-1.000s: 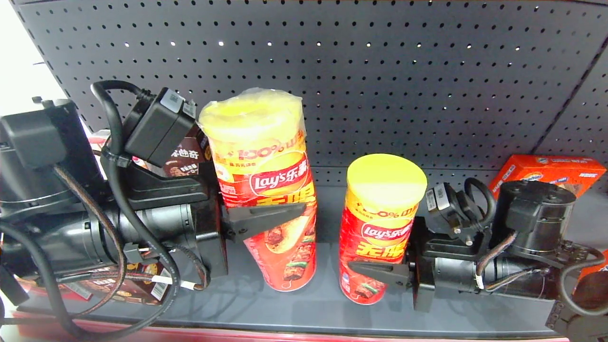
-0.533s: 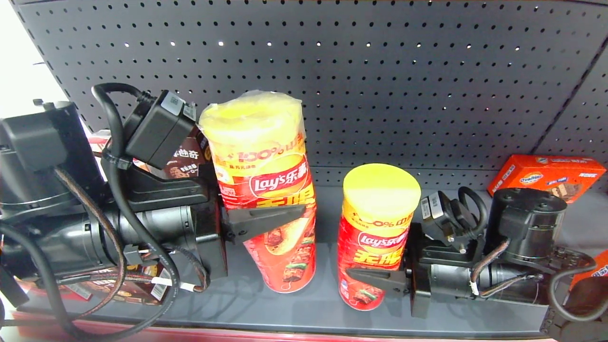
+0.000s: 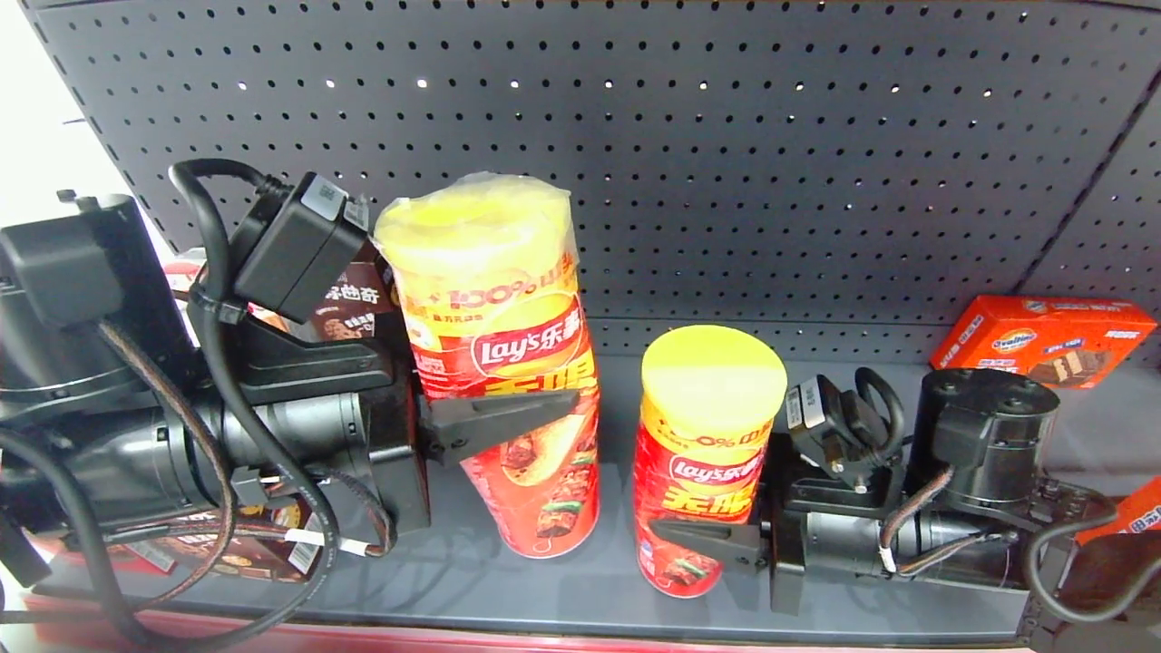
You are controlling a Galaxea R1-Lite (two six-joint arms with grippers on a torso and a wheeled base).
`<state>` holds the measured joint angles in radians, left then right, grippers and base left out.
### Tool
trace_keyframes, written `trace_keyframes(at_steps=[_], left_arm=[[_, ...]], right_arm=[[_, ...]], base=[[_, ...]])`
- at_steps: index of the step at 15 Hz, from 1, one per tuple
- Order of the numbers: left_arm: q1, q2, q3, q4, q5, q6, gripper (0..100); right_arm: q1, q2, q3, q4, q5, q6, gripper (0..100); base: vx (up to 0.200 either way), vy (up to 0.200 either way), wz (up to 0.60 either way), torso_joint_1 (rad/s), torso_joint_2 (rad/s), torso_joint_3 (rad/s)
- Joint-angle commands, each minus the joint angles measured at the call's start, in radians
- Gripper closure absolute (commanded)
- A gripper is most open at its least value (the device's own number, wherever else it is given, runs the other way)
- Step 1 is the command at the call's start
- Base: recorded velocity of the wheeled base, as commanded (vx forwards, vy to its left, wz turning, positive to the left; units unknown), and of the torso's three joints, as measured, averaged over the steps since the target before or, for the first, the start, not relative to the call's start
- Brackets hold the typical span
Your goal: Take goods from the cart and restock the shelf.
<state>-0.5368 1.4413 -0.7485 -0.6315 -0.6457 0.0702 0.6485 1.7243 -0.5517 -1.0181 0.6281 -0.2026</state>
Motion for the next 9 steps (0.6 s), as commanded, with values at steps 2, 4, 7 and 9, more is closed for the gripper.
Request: trace_keyframes(at_steps=[2, 4, 7, 9], left_arm=[[0.0, -0.002, 0.0, -0.001, 0.0, 0.0, 100], [0.0, -0.004, 0.001, -0.001, 0.0, 0.0, 100], [0.0, -0.004, 0.006, -0.002, 0.0, 0.0, 100], [0.001, -0.016, 0.006, -0.001, 0.0, -0.001, 100]], right_arm=[[0.008, -0.003, 0.012, 0.001, -0.004, -0.001, 0], [0.005, -0.04, 0.036, 0.001, -0.034, -0.005, 0], [-0.03, -0.187, 0.125, 0.003, -0.048, 0.0, 0], [-0.064, -0.299, 0.176, 0.009, -0.061, 0.0, 0]], base=[[0.0, 0.0, 0.0, 0.0, 0.0, 0.0], [0.0, 0.0, 0.0, 0.0, 0.0, 0.0], [0.0, 0.0, 0.0, 0.0, 0.0, 0.0], [0.0, 0.0, 0.0, 0.0, 0.0, 0.0]])
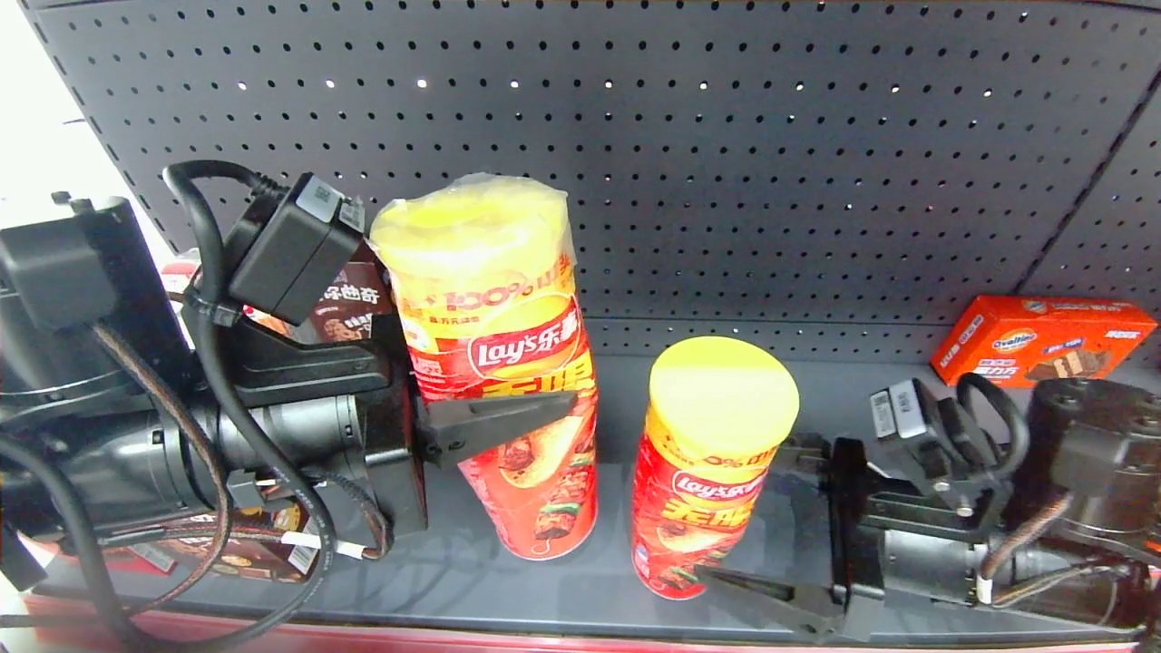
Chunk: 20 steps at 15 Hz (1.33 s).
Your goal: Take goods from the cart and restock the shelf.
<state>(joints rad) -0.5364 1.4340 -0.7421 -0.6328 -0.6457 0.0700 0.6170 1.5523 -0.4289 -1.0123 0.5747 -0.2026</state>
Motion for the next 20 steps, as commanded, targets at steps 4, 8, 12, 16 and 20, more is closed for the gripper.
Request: trace_keyframes(at_steps=[4, 8, 12, 16, 20], left_arm=[[0.01, -0.049, 0.047, -0.001, 0.0, -0.001, 100], [0.012, -0.064, 0.038, -0.018, -0.002, -0.003, 100], [0.012, -0.075, 0.038, -0.019, -0.002, -0.003, 100], [0.01, -0.083, 0.035, -0.019, -0.002, -0.003, 100], [0.003, -0.084, 0.024, -0.019, -0.002, -0.001, 100]], right_arm=[[-0.131, -0.34, 0.148, 0.015, -0.104, 0.002, 0], [-0.388, -0.61, 0.213, 0.116, -0.203, 0.032, 0], [-0.441, -1.015, 0.249, 0.474, -0.394, 0.052, 0], [-0.45, -1.397, 0.213, 0.939, -0.539, 0.051, 0], [-0.451, -1.456, 0.231, 1.012, -0.635, 0.135, 0]], base=[[0.0, 0.0, 0.0, 0.0, 0.0, 0.0], [0.0, 0.0, 0.0, 0.0, 0.0, 0.0], [0.0, 0.0, 0.0, 0.0, 0.0, 0.0], [0.0, 0.0, 0.0, 0.0, 0.0, 0.0], [0.0, 0.0, 0.0, 0.0, 0.0, 0.0]])
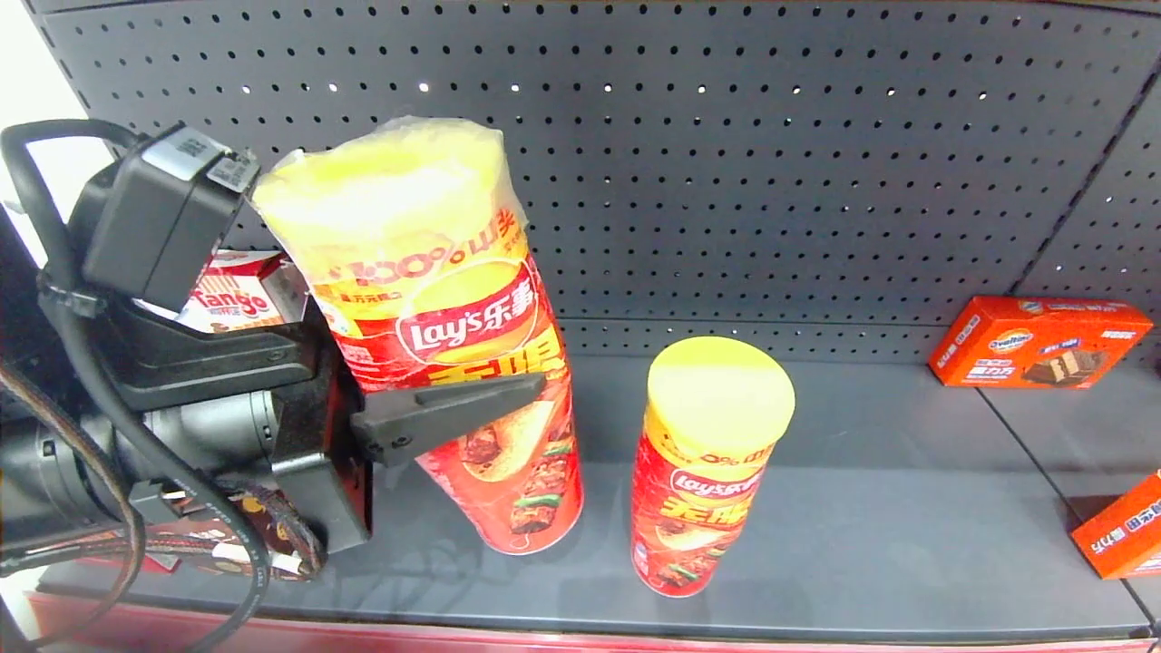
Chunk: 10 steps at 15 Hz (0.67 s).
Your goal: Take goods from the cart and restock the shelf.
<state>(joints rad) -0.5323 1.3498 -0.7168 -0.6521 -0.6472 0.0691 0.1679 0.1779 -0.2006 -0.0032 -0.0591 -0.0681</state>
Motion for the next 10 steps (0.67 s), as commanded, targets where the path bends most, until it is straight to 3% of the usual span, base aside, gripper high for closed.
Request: trace_keyframes(at_steps=[1, 3, 7, 10], left_arm=[[-0.001, 0.0, 0.004, 0.0, 0.0, 0.0, 100], [-0.001, 0.0, 0.0, 0.002, 0.0, 0.0, 100], [0.0, 0.0, 0.005, 0.0, 0.001, 0.0, 100], [0.003, 0.0, 0.01, -0.001, 0.001, 0.001, 100]], right_arm=[[-0.002, -0.081, 0.121, -0.032, -0.074, 0.024, 0], [-0.002, -0.081, 0.201, -0.07, -0.093, 0.03, 0], [-0.002, -0.081, 0.201, -0.057, -0.082, 0.028, 0], [-0.002, -0.081, 0.199, 0.009, 0.051, 0.021, 0]], base=[[0.0, 0.0, 0.0, 0.0, 0.0, 0.0], [0.0, 0.0, 0.0, 0.0, 0.0, 0.0], [0.0, 0.0, 0.0, 0.0, 0.0, 0.0], [0.0, 0.0, 0.0, 0.0, 0.0, 0.0]])
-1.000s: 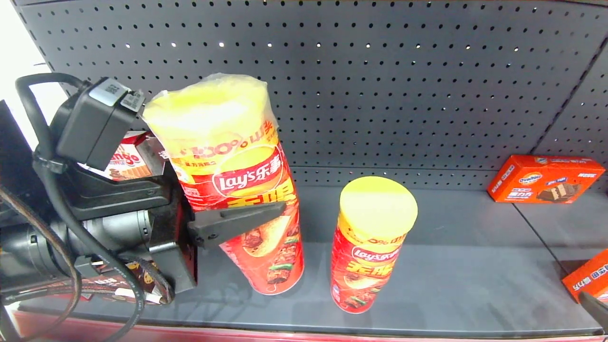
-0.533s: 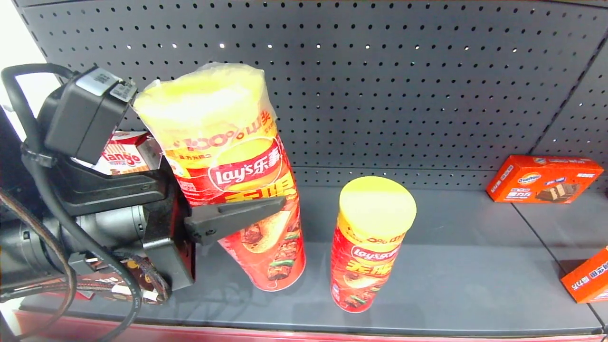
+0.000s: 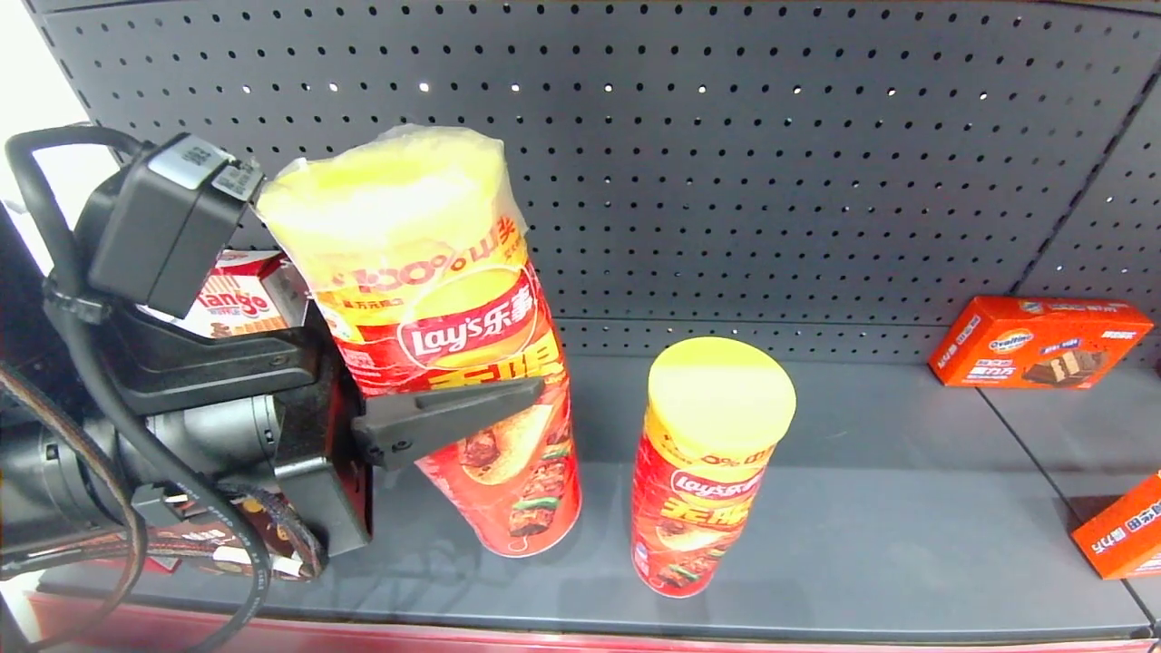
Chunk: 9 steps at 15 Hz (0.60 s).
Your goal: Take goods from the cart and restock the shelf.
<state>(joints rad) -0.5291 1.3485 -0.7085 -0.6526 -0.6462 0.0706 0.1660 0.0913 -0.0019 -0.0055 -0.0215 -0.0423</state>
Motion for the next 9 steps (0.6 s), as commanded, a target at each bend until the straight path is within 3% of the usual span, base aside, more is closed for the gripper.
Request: trace_keyframes(at_steps=[1, 9], left_arm=[[0.0, 0.0, 0.004, 0.001, 0.0, 0.001, 100], [-0.003, -0.029, 0.004, 0.014, 0.002, 0.001, 100]], right_arm=[[0.0, 0.005, 0.0, 0.007, 0.014, 0.001, 0], [0.0, 0.005, 0.002, 0.002, 0.009, 0.027, 0]], base=[[0.0, 0.0, 0.0, 0.0, 0.0, 0.0], [0.0, 0.0, 0.0, 0.0, 0.0, 0.0]])
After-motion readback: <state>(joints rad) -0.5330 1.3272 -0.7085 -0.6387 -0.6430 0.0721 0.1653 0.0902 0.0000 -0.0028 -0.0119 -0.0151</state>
